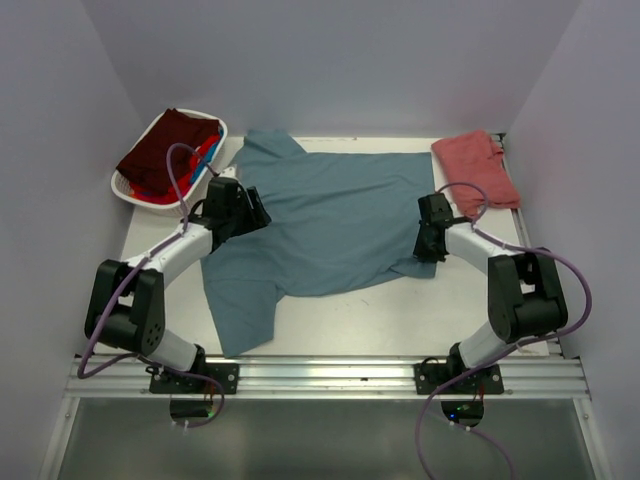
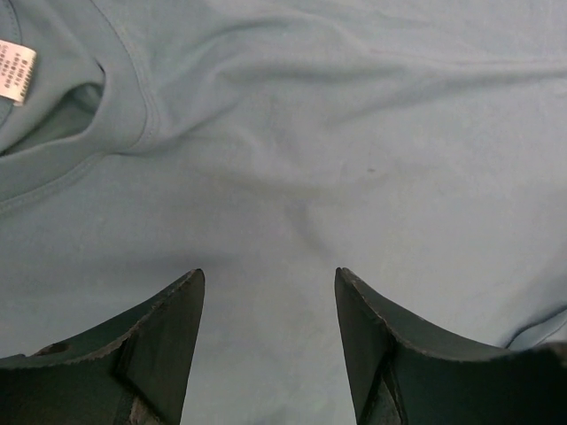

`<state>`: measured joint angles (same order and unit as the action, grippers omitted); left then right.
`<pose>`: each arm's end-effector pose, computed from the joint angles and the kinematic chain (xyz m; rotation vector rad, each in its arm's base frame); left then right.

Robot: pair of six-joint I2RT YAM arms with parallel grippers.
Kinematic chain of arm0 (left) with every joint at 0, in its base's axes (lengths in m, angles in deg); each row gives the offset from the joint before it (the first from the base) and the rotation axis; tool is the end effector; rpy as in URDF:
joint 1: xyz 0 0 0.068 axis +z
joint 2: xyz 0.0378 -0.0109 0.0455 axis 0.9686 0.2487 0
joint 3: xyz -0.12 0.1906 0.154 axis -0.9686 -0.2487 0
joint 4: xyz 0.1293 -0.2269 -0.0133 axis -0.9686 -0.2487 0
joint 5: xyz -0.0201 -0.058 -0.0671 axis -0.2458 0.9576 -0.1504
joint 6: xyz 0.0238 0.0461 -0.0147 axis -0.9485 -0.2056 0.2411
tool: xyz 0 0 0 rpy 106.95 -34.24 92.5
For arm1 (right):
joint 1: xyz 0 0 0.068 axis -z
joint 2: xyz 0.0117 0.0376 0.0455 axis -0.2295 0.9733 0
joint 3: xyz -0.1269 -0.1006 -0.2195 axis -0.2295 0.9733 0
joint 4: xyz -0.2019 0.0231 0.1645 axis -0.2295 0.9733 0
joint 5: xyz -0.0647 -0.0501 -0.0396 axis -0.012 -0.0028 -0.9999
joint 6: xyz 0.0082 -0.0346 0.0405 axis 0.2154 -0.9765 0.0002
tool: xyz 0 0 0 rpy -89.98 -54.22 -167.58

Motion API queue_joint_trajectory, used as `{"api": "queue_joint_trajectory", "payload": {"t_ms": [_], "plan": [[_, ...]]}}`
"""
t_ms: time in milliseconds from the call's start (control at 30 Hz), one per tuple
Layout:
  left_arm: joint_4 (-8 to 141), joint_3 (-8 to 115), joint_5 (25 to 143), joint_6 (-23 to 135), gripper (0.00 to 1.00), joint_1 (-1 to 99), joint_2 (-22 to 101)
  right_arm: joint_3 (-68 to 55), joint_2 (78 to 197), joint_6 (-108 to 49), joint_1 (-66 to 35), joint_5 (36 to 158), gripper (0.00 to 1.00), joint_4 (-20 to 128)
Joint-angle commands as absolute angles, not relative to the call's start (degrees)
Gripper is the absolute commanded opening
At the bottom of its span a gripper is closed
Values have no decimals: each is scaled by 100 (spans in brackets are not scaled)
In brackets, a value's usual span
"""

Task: Fold and stack the t-shirts
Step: Flatten the tshirt out

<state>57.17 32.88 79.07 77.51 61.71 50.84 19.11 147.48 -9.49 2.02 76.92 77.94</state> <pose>0.3109 -0.0789 0.2132 -0.3653 2.3253 -0.4768 0.2911 0.0502 0.1630 0.4271 2.6304 -0.0785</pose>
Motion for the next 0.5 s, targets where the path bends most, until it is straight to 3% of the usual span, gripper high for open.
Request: {"api": "queue_joint_trajectory", "payload": {"t_ms": [0, 467], "plan": [[5632, 3277, 7818, 7581, 64, 5970, 4764, 1962, 14442, -951, 184, 7696, 0, 7722], [4937, 3137, 7615, 7502, 64, 5486, 4008, 1682, 13052, -1188, -61, 7406, 0, 9565]]}}
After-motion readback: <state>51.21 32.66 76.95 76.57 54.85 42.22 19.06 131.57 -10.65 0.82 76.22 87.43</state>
